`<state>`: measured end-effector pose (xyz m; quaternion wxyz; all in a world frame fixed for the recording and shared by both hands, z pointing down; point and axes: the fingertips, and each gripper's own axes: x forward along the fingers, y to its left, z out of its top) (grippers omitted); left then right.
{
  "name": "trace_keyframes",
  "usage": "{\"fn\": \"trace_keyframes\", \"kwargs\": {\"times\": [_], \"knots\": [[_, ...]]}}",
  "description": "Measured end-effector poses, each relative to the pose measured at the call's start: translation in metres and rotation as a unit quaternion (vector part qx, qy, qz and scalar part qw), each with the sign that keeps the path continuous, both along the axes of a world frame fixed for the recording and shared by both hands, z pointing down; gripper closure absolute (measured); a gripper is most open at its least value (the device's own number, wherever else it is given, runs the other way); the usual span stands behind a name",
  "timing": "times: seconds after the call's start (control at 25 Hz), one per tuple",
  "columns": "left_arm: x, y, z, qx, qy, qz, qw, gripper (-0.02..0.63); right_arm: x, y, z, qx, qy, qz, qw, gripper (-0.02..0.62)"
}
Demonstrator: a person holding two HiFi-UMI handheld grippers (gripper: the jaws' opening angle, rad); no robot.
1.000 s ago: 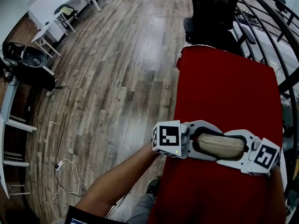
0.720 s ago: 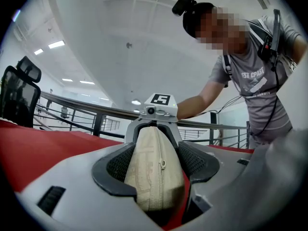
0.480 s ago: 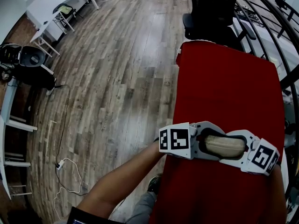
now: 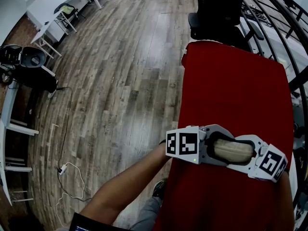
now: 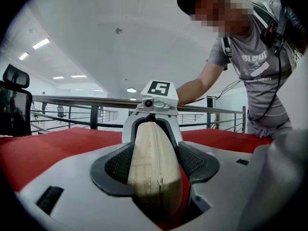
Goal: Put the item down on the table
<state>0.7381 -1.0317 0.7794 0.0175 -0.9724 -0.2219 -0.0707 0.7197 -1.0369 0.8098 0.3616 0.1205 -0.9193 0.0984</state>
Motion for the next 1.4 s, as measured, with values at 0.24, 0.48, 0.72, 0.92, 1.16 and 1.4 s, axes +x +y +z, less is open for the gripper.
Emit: {"fn": "trace_keyframes", "kwargs": {"times": [0.24, 0.48, 0.72, 0.92, 1.16, 1.4], "knots": [[-0.003, 0.006, -0.011, 0.001, 0.001, 0.012, 0.9999, 0.318, -0.006, 0.004, -0.004, -0.012, 0.008, 0.001, 1.000, 0.310], [-0.007, 0.003, -0.034, -0.022, 0.031, -0.004, 0.9993, 0.307, -0.009, 0.003, -0.023, -0.003, -0.001, 0.008, 1.000, 0.310], [-0.008, -0.002, -0.047, -0.032, 0.049, -0.025, 0.9980, 0.307, -0.006, 0.009, -0.032, 0.000, 0.008, 0.008, 1.000, 0.310], [-0.009, 0.000, -0.041, -0.034, 0.042, -0.024, 0.9982, 0.307, -0.009, 0.009, -0.031, 0.006, 0.013, 0.002, 1.000, 0.310], [-0.008, -0.001, -0.037, -0.039, 0.038, -0.024, 0.9982, 0.307, -0.006, 0.005, -0.031, 0.006, 0.019, -0.002, 1.000, 0.310], [-0.014, 0.000, -0.044, -0.035, 0.045, -0.027, 0.9980, 0.307, -0.010, 0.007, -0.035, 0.000, 0.023, 0.009, 1.000, 0.310]]}}
